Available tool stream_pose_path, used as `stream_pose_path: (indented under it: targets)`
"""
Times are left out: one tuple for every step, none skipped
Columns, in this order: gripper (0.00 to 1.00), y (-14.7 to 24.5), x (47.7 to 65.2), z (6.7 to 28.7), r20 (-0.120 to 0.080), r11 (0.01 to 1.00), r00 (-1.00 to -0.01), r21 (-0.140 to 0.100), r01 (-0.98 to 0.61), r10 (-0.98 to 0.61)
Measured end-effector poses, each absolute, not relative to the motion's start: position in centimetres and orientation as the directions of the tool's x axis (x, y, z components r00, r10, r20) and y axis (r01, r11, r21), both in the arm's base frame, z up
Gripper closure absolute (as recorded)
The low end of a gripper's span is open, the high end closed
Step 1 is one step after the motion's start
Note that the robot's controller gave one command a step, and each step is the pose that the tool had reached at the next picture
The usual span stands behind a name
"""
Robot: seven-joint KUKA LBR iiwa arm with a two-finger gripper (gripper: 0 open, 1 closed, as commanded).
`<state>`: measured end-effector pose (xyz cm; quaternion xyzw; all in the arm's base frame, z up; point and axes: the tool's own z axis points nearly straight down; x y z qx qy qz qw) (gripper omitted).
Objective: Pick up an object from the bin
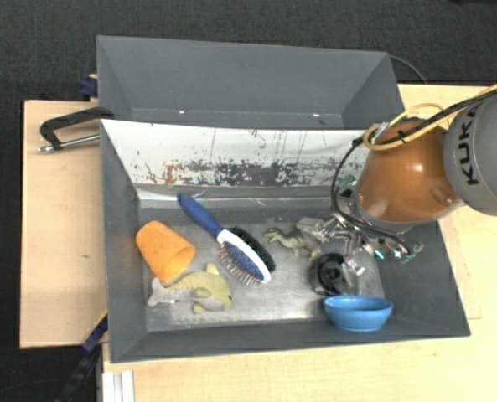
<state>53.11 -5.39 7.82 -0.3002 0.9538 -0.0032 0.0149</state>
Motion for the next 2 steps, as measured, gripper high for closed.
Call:
stream_pose_path:
  targets:
    - [1.0,-5.3,53.2,8.1,-0.028,0.819,-0.819,-0.015,-0.573,-0.574]
    - [1.0,-7.7,58.9,8.0,-0.009,0.713,-0.713,-0.006,-0.701,-0.701]
